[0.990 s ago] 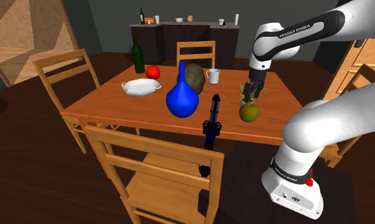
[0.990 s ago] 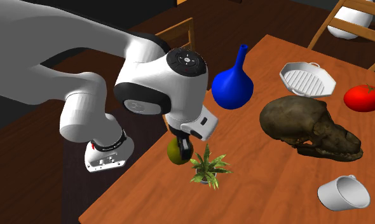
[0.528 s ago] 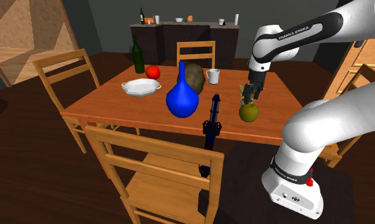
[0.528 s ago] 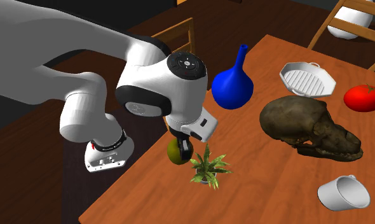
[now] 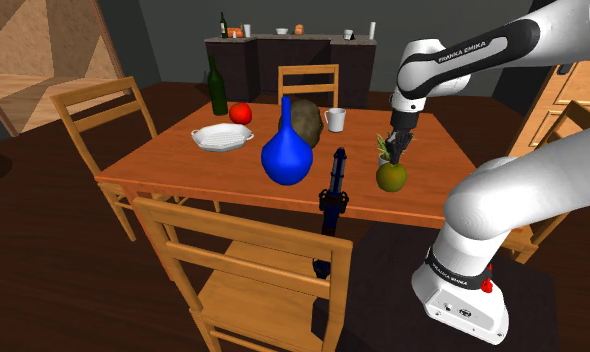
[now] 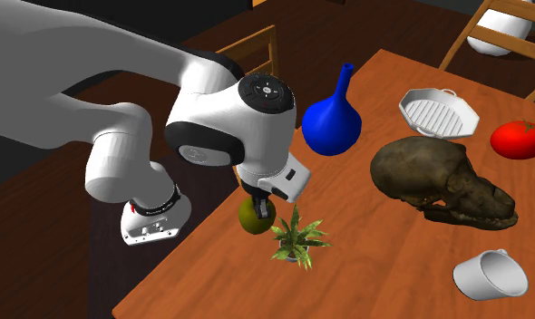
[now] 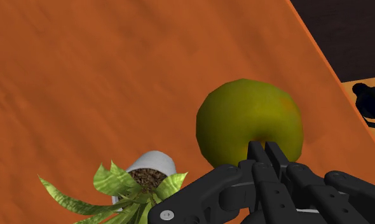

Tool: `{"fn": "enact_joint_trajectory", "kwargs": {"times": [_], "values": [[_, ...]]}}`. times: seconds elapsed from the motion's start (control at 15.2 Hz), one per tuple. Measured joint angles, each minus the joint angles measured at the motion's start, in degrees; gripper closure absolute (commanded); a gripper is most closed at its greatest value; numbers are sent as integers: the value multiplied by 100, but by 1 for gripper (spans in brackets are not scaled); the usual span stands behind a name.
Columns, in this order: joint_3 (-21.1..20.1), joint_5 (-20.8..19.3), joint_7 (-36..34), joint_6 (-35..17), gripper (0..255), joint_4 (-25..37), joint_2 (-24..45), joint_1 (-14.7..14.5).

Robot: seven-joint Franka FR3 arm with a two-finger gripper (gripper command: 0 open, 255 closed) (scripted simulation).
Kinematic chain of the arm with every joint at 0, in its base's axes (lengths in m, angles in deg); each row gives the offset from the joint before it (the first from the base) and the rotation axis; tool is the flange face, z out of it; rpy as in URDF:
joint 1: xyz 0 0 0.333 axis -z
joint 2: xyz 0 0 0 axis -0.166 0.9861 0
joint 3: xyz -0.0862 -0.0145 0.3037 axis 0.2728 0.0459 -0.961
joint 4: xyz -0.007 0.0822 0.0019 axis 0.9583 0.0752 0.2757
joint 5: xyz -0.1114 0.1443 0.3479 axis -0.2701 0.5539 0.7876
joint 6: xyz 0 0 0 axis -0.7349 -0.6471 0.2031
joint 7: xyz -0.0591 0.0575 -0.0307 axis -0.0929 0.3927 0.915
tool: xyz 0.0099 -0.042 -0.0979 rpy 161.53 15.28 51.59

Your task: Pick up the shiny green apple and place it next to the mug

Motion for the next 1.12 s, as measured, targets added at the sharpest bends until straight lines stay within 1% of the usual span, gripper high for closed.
{"fn": "enact_joint_trajectory", "kwargs": {"times": [0.26,1.12], "values": [[-14,11,-5,45,255,30,-16,-4],[-285,190,-33,1121,255,768,-358,-37]]}}
